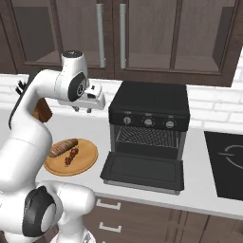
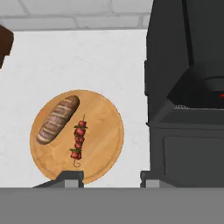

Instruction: Pick up the kebab skewer and baguette bread, and place them inside the toaster oven. Close the toaster oven door and start by setting the timer.

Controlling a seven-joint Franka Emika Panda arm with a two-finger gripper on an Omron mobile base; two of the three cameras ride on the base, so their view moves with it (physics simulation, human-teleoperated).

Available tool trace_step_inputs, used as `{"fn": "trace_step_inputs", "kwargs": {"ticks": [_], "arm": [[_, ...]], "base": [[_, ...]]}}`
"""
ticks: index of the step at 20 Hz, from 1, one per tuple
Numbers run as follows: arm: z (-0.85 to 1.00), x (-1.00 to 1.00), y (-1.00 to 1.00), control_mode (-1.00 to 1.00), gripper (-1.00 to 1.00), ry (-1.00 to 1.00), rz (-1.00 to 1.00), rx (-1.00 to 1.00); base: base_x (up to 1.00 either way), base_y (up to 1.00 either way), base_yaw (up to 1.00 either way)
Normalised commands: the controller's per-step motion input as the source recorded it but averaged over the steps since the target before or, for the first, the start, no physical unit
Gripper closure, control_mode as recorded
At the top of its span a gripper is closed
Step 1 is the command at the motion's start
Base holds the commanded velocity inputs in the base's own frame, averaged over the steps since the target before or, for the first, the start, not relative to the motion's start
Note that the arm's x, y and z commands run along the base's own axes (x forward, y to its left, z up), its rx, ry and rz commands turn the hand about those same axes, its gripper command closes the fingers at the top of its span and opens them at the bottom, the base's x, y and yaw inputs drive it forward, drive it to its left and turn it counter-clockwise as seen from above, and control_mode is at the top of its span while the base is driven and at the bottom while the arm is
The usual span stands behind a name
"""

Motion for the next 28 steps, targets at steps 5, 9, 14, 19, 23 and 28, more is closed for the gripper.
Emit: {"fn": "trace_step_inputs", "kwargs": {"ticks": [5, 9, 14, 19, 23, 28], "arm": [[-0.02, -0.30, -0.05, -1.00, -1.00, -0.03, 0.00, 0.00], [-0.38, -0.49, -0.24, -1.00, -1.00, -0.04, 0.02, -0.05], [-0.32, -0.84, -0.79, -1.00, -1.00, -0.22, 0.12, 0.00], [-0.30, -0.63, -1.00, -1.00, -1.00, -0.15, 0.27, 0.00], [-0.41, -0.20, -0.82, -1.00, -1.00, -0.24, 0.25, 0.00], [-0.42, 0.00, -0.62, -1.00, -1.00, -0.24, 0.15, 0.00]], "base": [[0.00, 0.00, 0.00], [0.00, 0.00, 0.00], [0.00, 0.00, 0.00], [0.00, 0.00, 0.00], [0.00, 0.00, 0.00], [0.00, 0.00, 0.00]]}}
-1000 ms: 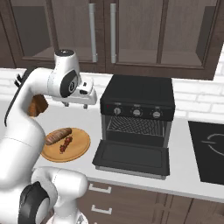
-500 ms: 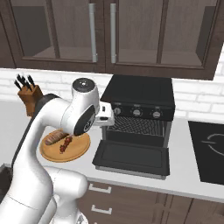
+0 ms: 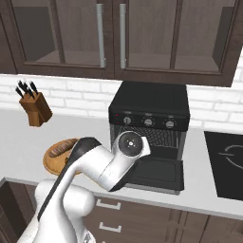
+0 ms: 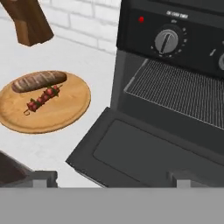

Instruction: Pick up the kebab skewer and baguette bread, and place them inside the toaster oven. Close the toaster oven door and start by setting the timer.

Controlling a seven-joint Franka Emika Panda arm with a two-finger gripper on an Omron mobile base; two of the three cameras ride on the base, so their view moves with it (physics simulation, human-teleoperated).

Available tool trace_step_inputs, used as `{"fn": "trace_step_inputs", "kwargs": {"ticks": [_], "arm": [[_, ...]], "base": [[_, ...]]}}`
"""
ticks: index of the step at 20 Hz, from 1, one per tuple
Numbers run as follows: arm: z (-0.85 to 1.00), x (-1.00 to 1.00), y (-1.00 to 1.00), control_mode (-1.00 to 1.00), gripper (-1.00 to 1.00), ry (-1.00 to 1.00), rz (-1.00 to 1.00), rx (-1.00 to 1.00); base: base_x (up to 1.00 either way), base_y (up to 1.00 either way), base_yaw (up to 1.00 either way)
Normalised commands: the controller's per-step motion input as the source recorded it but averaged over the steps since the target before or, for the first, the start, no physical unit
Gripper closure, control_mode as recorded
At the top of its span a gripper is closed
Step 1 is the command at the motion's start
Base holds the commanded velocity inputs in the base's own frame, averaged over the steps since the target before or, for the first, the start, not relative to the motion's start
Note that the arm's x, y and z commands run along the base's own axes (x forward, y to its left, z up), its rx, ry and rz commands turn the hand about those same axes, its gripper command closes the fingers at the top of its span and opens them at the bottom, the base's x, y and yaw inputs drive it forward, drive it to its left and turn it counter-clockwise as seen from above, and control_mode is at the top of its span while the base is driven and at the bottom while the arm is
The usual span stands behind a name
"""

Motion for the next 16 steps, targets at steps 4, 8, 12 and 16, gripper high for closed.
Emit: {"fn": "trace_step_inputs", "kwargs": {"ticks": [4, 8, 12, 16], "arm": [[-0.40, 0.08, -0.58, -1.00, -1.00, -0.26, 0.06, 0.00], [-0.41, 0.33, -0.09, -1.00, -1.00, -0.38, 0.02, 0.00], [-0.29, 0.33, -0.14, -1.00, -1.00, -0.22, 0.04, 0.00], [-0.13, 0.42, -0.04, -1.00, -1.00, -0.06, 0.01, -0.06]], "base": [[0.00, 0.00, 0.00], [0.00, 0.00, 0.00], [0.00, 0.00, 0.00], [0.00, 0.00, 0.00]]}}
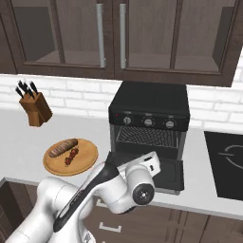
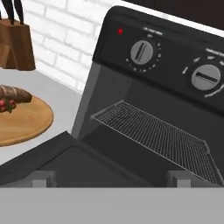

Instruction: Pick up the kebab skewer and baguette bread, and place them inside the toaster oven. Close the toaster oven door and start by setting the timer.

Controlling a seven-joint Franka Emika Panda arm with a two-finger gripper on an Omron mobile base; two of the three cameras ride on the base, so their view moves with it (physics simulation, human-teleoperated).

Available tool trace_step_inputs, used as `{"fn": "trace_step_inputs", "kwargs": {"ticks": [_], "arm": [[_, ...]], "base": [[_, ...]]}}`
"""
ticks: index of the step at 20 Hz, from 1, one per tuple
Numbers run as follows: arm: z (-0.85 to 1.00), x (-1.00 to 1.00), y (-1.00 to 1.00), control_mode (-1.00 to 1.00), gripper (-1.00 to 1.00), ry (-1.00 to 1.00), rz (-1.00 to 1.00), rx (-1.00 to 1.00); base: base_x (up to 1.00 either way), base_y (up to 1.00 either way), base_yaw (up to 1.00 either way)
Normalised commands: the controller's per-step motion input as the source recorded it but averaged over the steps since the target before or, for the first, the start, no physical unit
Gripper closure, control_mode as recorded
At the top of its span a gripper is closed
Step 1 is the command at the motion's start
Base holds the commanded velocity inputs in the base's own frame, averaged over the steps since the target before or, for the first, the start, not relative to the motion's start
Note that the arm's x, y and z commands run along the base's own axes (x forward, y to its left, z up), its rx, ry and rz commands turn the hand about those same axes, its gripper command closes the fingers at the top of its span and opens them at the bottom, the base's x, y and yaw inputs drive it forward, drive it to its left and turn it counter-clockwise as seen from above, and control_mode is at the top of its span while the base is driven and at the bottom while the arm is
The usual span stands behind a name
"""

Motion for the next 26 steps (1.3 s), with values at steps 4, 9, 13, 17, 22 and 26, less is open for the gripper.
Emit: {"fn": "trace_step_inputs", "kwargs": {"ticks": [4, 9, 13, 17, 22, 26], "arm": [[0.00, 0.15, -0.23, -1.00, -1.00, -0.02, 0.01, -0.04], [0.00, 0.07, -0.38, -1.00, -1.00, 0.00, 0.01, 0.00], [0.00, 0.07, -0.17, -1.00, -1.00, 0.00, 0.09, 0.00], [0.00, 0.37, 0.00, -1.00, -1.00, 0.00, 0.08, 0.00], [-0.08, 0.66, 0.12, -1.00, -1.00, -0.03, 0.01, -0.03], [-0.09, 0.54, 0.03, -1.00, -1.00, -0.02, 0.00, -0.03]], "base": [[0.00, 0.00, 0.00], [0.00, 0.00, 0.00], [0.00, 0.00, 0.00], [0.00, 0.00, 0.00], [0.00, 0.00, 0.00], [0.00, 0.00, 0.00]]}}
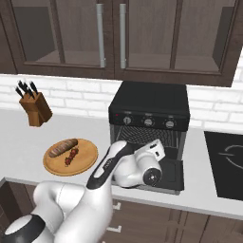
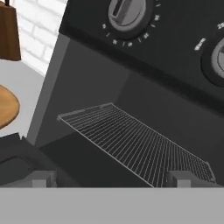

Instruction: Pick up the kebab skewer and baguette bread, and place them inside the toaster oven. Close the toaster oven door and start by setting the timer.

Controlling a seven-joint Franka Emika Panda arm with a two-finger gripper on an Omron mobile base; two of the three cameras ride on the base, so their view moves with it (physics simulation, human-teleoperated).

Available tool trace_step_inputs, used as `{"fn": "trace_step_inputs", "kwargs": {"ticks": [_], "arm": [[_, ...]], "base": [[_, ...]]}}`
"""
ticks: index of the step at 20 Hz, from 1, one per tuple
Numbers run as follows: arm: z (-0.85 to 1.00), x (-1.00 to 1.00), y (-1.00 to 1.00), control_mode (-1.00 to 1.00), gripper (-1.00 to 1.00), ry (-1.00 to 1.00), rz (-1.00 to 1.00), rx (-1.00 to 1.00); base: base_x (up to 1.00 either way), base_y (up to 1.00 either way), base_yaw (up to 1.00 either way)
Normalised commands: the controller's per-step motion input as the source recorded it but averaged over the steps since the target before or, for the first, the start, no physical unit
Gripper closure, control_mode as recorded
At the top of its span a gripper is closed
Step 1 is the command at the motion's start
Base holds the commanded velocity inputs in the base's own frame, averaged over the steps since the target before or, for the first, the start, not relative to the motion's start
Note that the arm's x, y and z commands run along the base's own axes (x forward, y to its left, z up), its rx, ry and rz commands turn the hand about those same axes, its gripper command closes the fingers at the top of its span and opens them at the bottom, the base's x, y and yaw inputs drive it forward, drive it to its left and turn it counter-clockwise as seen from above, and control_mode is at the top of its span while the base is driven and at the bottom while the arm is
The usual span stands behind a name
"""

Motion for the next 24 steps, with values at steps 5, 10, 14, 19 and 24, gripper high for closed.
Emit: {"fn": "trace_step_inputs", "kwargs": {"ticks": [5, 10, 14, 19, 24], "arm": [[-0.13, 0.34, 0.00, -1.00, -1.00, 0.00, 0.00, -0.06], [-0.13, 0.44, 0.00, -1.00, -1.00, 0.00, 0.00, -0.09], [-0.11, 0.39, -0.06, -1.00, -1.00, 0.00, 0.00, -0.04], [-0.21, 0.08, -0.11, -1.00, -1.00, 0.00, 0.00, -0.01], [-0.09, 0.18, -0.07, -1.00, -1.00, 0.00, 0.00, 0.00]], "base": [[0.00, 0.00, 0.00], [0.00, 0.00, 0.00], [0.00, 0.00, 0.00], [0.00, 0.00, 0.00], [0.00, 0.00, 0.00]]}}
